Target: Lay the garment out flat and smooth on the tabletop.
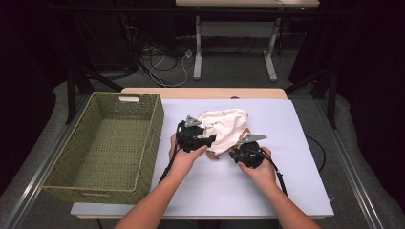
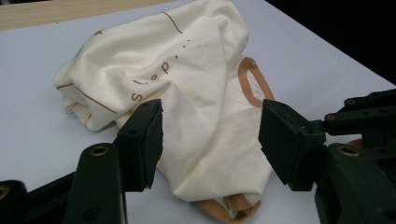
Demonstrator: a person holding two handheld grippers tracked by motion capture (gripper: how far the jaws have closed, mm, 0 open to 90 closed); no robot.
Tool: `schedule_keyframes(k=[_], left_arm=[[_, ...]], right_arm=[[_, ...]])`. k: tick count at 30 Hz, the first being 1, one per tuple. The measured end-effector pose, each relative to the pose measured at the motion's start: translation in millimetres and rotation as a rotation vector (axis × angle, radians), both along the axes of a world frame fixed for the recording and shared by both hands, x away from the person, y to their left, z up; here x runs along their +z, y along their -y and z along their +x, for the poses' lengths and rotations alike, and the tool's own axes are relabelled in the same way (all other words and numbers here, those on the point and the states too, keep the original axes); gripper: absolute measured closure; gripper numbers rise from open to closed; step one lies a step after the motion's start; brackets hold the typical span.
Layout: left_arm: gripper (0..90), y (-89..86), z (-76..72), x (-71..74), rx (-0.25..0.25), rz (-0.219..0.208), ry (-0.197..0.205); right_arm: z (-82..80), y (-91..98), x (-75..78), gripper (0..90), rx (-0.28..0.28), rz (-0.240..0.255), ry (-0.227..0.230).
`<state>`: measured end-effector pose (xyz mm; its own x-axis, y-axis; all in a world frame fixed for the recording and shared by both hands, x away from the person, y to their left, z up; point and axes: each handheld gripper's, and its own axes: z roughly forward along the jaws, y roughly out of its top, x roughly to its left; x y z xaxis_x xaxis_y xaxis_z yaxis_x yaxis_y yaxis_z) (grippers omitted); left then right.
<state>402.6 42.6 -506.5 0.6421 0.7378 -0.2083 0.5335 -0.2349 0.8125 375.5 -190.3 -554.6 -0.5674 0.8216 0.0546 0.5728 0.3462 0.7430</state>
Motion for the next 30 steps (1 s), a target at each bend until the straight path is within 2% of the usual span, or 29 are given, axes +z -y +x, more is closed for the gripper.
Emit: schedule_keyframes(k=[2,7,10,12,15,18,20,24,25,27,28,30], left_arm=[[40.1,-1.6,-2.6,-0.4,-0.004,0.002,0.009],[39.5,-3.4,-10.3,-2.9,-0.011,-0.017,0.003],[39.3,-4.7,-14.6,-4.1,-0.030,-0.005,0.004],[39.1,-4.8,-18.9,-6.0,-0.033,-0.015,-0.001],[39.1,-5.4,-24.3,-9.0,-0.050,0.006,0.002],[39.0,-5.8,-29.9,-10.9,-0.056,0.022,0.019],[39.1,-5.8,-33.1,-12.8,-0.054,0.015,0.025],[39.1,-6.1,-37.7,-16.3,-0.055,0.020,0.021],[39.1,-7.0,-38.0,-17.0,-0.060,0.026,0.031],[39.1,-8.2,-39.8,-18.2,-0.062,0.026,0.031],[39.1,-8.0,-40.8,-19.1,-0.058,0.010,0.024],[39.1,-9.5,-42.0,-20.5,-0.063,0.015,0.024]], right_arm=[[1.1,-1.6,-0.8,71.3,-0.008,-0.005,-0.009],[2.3,-4.4,-4.4,75.6,-0.021,-0.021,-0.011],[2.1,-5.6,-6.2,79.3,-0.030,-0.024,0.014],[1.4,-6.8,-6.9,83.2,-0.037,-0.026,0.018],[1.5,-6.6,-7.1,88.5,-0.033,-0.021,0.017],[1.3,-6.0,-6.1,89.2,-0.030,-0.026,0.013],[0.9,-5.2,-5.9,89.3,-0.026,-0.026,0.018],[-1.2,-2.9,-2.9,89.5,-0.015,-0.004,0.022],[-2.3,-2.6,-1.1,89.5,-0.017,0.008,0.021],[-4.6,-0.1,4.4,89.6,-0.011,0.015,0.033],[-5.6,0.9,7.1,89.6,-0.008,0.028,0.048],[-7.8,4.0,14.0,89.6,-0.006,0.047,0.053]])
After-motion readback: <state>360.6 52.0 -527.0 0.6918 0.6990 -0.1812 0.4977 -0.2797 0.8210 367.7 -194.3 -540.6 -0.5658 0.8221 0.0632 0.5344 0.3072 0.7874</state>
